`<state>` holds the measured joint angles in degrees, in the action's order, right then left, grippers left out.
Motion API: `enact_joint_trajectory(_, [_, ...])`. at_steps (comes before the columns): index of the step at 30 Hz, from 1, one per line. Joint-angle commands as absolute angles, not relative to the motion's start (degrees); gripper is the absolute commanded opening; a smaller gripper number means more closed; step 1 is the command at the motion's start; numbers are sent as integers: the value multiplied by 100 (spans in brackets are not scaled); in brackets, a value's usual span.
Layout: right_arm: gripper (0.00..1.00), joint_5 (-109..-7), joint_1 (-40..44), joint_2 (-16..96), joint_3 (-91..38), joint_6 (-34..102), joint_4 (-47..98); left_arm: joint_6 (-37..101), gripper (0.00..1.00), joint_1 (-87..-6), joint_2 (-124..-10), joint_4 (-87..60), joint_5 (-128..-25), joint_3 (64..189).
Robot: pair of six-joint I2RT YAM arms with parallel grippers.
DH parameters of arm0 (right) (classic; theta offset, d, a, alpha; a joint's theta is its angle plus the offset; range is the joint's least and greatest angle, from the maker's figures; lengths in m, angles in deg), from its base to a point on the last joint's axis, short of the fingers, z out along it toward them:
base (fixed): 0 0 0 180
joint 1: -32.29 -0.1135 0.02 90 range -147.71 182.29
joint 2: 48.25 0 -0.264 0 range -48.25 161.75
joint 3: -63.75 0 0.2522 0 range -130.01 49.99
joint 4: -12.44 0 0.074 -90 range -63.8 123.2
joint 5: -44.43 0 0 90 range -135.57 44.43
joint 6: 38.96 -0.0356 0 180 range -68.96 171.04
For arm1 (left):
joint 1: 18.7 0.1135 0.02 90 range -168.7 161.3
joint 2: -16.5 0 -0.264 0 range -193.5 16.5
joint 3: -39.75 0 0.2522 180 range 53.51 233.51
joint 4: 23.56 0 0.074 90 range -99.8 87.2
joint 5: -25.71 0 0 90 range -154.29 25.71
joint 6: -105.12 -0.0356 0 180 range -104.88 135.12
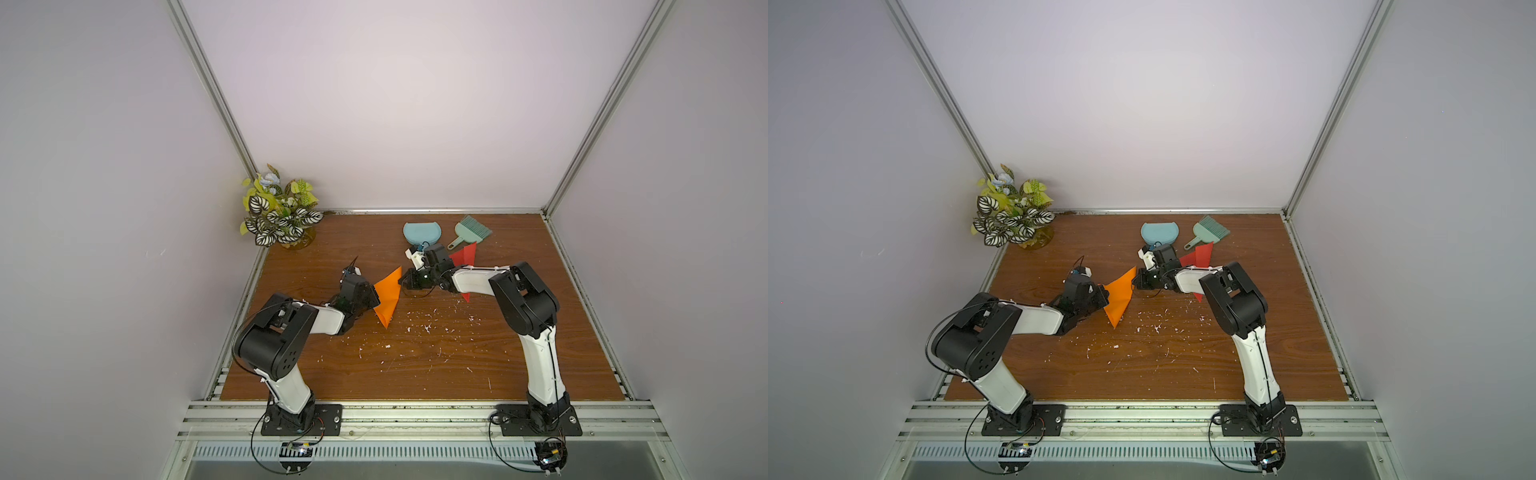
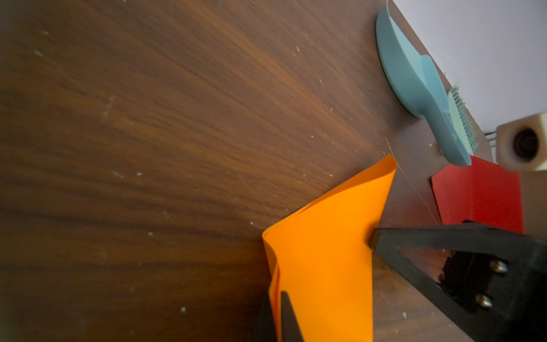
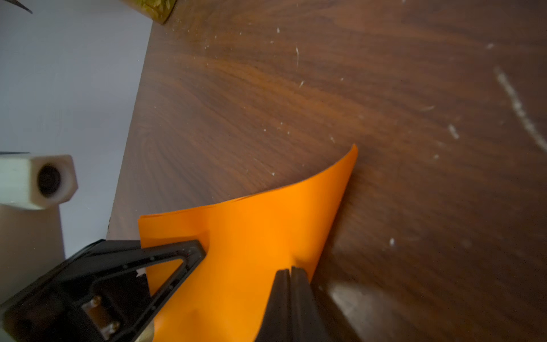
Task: Fold the square paper diagonally
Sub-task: Fold the paper at the center of the board.
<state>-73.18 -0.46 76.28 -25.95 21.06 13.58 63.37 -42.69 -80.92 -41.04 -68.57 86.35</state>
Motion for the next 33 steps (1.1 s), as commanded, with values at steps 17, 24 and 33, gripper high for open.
enact_joint_trajectory(17, [5,-7071,311,8275,-3372,2306,1740,6267,0,-4313,-8081,-3757,-6829,8656])
enact_joint_trajectory(24, [5,-6985,343,8535,-3808,2414,2041,6260,0,-4313,-8075,-3749,-6812,8664])
enact_joint_trajectory(33, [5,-6912,474,8655,-4067,2353,2079,6259,0,-4311,-8031,-3714,-6771,8662])
